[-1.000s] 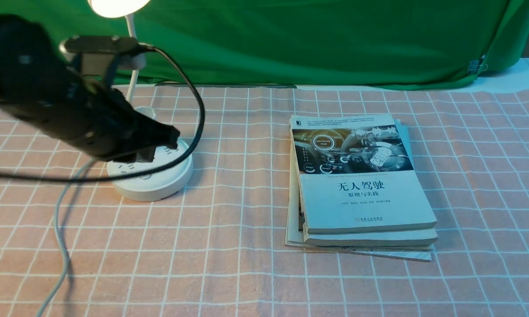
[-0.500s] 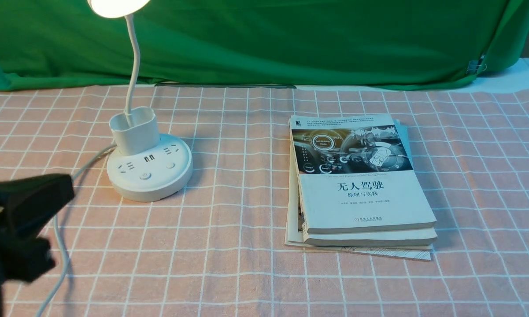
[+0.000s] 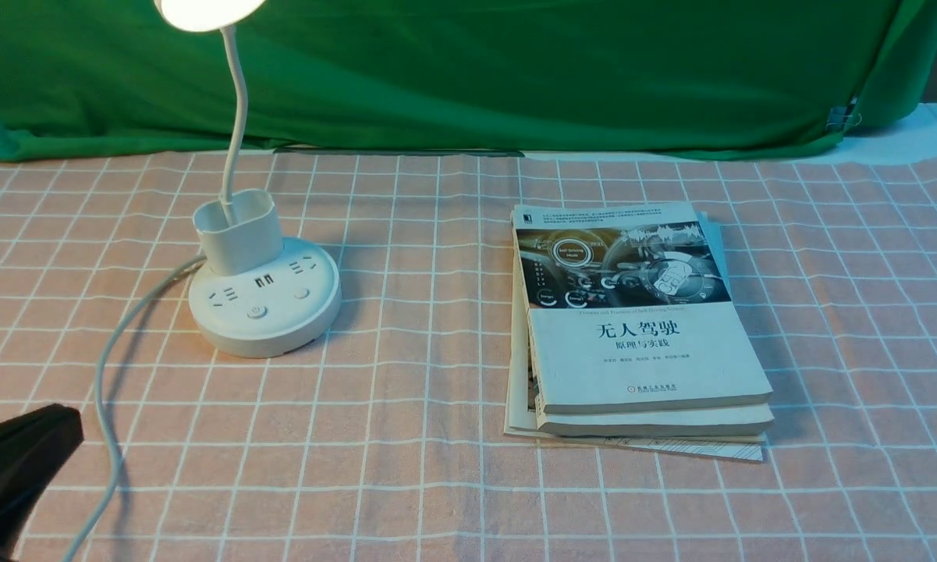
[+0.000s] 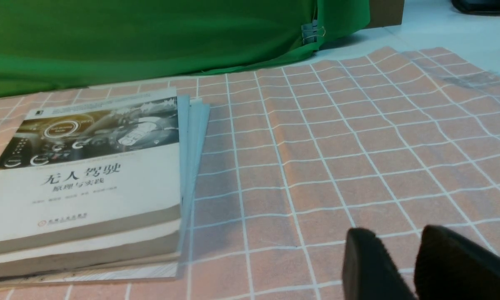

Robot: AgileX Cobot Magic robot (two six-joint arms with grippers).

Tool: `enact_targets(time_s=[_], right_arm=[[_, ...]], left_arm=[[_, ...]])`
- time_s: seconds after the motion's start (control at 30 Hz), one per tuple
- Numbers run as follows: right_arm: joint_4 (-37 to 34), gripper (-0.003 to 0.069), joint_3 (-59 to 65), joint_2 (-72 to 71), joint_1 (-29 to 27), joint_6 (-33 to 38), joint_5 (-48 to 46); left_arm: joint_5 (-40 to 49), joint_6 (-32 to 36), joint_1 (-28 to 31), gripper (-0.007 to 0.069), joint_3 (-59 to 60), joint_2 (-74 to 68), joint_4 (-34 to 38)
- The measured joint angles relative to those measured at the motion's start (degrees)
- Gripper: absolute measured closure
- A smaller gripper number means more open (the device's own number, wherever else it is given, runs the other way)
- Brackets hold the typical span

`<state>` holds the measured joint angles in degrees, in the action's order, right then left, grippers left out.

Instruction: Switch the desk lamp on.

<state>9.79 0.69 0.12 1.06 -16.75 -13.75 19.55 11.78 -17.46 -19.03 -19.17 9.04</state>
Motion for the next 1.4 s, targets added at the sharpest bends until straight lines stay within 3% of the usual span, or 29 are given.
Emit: enact_targets(time_s=[0.1, 0.2, 0.5, 0.8, 1.03, 1.4], right_arm=[[0.0, 0.0418, 0.0, 0.0, 0.0, 0.0, 0.0], [0.0, 0.0418, 0.0, 0.0, 0.0, 0.0, 0.0], [0.0, 0.0418, 0.0, 0.0, 0.0, 0.0, 0.0], [0.0, 0.0418, 0.0, 0.0, 0.0, 0.0, 0.0], [0.0, 0.0418, 0.0, 0.0, 0.0, 0.0, 0.0], [0.0, 0.0418, 0.0, 0.0, 0.0, 0.0, 0.0]], left_arm=[[-6.6, -0.7, 0.0, 0.0603, 1.7, 1.2, -7.9], [-14.4, -6.5, 1.6, 0.0603, 5.2, 3.7, -15.3], [-22.5, -19.5, 12.6, 0.0603, 18.5, 15.2, -16.4], [-7.2, -19.7, 14.0, 0.0603, 19.3, 19.1, -11.5], [-6.6, -14.0, 14.0, 0.0603, 19.3, 19.1, -9.0], [-6.4, -13.1, 14.0, 0.0603, 19.3, 19.3, -8.1]])
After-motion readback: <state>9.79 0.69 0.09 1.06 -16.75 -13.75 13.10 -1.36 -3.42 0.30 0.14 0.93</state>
